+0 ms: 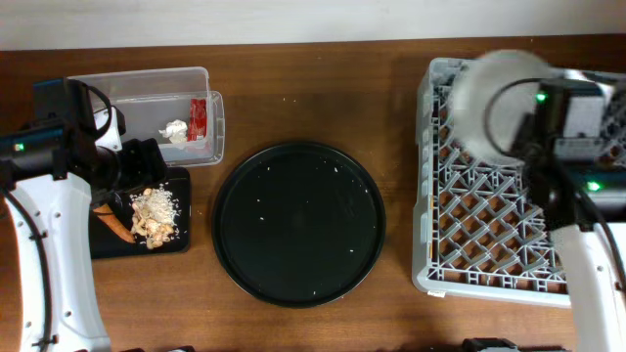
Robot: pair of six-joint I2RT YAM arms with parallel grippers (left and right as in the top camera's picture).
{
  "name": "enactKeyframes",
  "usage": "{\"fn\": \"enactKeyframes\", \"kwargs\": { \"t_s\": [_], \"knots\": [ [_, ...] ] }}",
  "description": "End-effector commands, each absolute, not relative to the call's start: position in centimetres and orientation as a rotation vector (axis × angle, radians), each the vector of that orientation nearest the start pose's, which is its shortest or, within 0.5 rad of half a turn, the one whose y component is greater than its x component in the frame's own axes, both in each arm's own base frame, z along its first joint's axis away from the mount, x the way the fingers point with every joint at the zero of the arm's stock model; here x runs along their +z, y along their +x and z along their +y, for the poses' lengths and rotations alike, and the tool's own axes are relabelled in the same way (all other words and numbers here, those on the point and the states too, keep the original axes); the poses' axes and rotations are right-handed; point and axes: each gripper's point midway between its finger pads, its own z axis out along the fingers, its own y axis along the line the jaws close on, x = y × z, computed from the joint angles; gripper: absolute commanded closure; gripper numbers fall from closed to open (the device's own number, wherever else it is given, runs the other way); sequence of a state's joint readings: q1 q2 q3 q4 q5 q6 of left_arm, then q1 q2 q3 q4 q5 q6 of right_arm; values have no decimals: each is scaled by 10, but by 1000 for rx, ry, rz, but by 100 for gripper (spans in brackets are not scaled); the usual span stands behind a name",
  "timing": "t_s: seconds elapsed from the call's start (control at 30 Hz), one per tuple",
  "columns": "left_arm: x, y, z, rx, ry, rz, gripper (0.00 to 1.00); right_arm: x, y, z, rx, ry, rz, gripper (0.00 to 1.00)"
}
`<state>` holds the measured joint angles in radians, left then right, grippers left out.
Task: Sort waste into correct bins and load items into the dishwasher rack
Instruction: 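Lift the white plate with the right gripper and stand it in the rack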
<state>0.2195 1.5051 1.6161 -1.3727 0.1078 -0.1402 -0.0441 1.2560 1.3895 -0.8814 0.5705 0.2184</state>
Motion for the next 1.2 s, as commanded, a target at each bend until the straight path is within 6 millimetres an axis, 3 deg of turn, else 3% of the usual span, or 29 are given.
{"fn": "enactKeyframes", "kwargs": {
  "t_s": [0.0,0.07,0.17,0.33,0.37,0.5,0.6,0.67,0.73,0.77,0.87,1.03,1.07,1.17],
  "knots": [
    [235,310,51,-140,-490,2764,13,331,300,-166,-961,771,2005,96],
    [235,310,51,-139,-490,2764,13,322,309,-174,-1015,790,2005,96],
    [235,310,51,-140,-490,2764,13,284,333,-175,-1057,749,2115,96],
    [236,312,51,-139,-489,2760,13,189,372,-163,-1000,639,2402,96],
    [236,312,51,-139,-488,2757,13,181,375,-158,-976,618,2432,96],
    [236,312,51,-143,-487,2757,13,179,384,-131,-933,541,2443,96],
    [236,312,51,-143,-487,2757,13,159,387,-72,-739,360,2580,96],
    [236,312,51,-143,-487,2757,13,152,380,-54,-689,314,2638,95],
    [236,312,51,-143,-487,2757,13,145,373,-45,-625,328,2689,95],
    [236,312,51,-143,-487,2757,6,142,370,-42,-595,322,2712,92],
    [236,312,51,-143,-487,2757,5,143,364,-29,-484,309,2750,88],
    [236,311,51,-144,-488,2761,5,177,352,-25,-405,317,2688,78],
    [236,311,51,-144,-488,2761,5,188,348,-21,-358,315,2666,71],
    [236,314,48,-149,-473,2756,1,207,341,4,-137,256,2643,39]
  ]
}}
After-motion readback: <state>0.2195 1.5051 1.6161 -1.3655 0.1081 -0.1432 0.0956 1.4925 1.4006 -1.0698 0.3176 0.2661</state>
